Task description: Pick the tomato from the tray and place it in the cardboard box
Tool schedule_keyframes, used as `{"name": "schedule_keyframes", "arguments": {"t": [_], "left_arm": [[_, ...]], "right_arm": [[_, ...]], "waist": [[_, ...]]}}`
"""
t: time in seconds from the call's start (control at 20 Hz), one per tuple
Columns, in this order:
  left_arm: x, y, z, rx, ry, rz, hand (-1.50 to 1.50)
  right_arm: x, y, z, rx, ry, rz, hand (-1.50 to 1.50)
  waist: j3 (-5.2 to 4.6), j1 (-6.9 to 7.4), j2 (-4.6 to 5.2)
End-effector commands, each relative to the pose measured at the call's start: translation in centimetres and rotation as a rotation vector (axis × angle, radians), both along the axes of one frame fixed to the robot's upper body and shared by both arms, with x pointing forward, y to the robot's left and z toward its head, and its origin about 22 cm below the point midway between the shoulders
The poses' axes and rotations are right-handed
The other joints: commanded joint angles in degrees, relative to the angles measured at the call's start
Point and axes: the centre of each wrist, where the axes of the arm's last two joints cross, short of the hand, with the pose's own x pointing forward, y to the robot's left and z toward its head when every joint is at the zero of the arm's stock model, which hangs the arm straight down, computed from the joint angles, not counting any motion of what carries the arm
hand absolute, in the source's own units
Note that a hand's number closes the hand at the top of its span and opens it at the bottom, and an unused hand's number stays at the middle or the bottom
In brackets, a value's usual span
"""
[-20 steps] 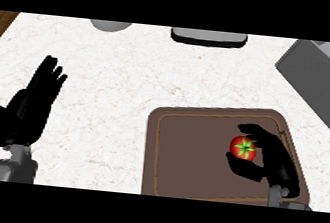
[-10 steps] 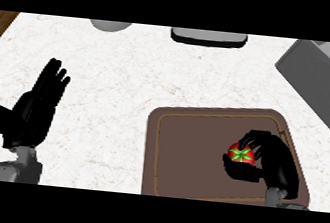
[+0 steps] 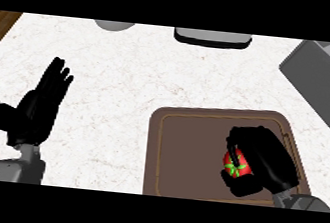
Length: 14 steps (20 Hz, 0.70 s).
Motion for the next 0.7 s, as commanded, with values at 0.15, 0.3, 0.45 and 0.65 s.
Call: {"name": "schedule_keyframes", "arguments": {"t": [0.15, 0.3, 0.45, 0.65], "left_arm": [[-1.4, 1.2, -0.3, 0.005, -0.003, 0.032, 0.0], [-0.6, 0.5, 1.4, -0.009, -0.011, 0.033, 0.0], [-0.8, 1.0, 0.6, -0.016, -0.003, 0.043, 0.0], [0.2, 1.2, 1.8, 0.0, 0.001, 0.022, 0.0]], "right_arm": [[-0.3, -2.4, 4.4, -0.082, -0.174, 0.283, 1.5], [-1.6, -2.3, 8.0, -0.034, -0.197, 0.298, 1.5], [-1.7, -3.5, 9.3, 0.195, -0.26, 0.151, 1.5], [-0.4, -4.3, 11.5, 0.251, -0.324, -0.008, 1.5]], "waist": [[-0.01, -1.0, -0.2], [-0.02, -1.21, -0.19], [-0.02, -1.7, -0.26], [-0.03, -1.12, -0.07]]}}
